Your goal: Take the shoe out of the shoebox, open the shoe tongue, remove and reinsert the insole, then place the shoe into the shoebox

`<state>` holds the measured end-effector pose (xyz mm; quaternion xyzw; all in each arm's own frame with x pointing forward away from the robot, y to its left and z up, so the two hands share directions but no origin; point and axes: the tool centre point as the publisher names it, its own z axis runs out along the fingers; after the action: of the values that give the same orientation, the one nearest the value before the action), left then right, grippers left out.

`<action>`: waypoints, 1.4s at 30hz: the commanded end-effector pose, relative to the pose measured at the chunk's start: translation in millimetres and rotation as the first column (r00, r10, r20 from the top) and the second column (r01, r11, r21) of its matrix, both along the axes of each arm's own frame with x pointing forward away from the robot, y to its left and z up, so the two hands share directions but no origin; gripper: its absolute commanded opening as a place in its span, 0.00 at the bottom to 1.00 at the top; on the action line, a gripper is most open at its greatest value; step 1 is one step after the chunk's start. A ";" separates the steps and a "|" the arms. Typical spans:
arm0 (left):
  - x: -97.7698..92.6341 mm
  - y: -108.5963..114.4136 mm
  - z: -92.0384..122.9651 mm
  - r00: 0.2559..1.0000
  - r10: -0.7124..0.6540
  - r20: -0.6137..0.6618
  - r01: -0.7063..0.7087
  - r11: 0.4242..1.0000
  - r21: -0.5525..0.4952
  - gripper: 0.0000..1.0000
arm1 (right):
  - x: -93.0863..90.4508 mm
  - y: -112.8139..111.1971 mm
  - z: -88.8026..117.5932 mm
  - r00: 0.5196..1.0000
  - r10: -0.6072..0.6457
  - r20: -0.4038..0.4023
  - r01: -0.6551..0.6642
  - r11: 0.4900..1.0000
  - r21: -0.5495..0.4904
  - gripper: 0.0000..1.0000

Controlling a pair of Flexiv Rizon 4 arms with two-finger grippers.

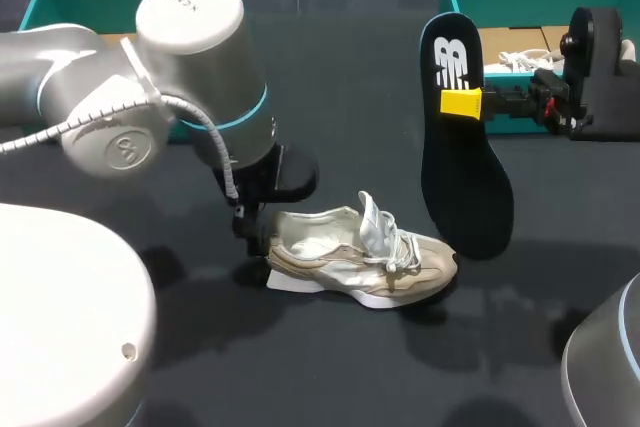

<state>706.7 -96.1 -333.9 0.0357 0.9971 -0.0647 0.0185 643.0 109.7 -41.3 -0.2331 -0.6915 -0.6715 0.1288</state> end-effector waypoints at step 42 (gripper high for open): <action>45.1 -108.4 -38.7 0.995 -0.059 -0.084 0.061 0.998 0.025 0.72 | -0.1 1.0 -0.9 1.000 -0.001 0.000 0.001 1.000 0.000 0.00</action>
<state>746.6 -192.2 -363.9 0.0601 0.9962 -0.0613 -0.0161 642.9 109.6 -41.3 -0.2331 -0.6915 -0.6715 0.1288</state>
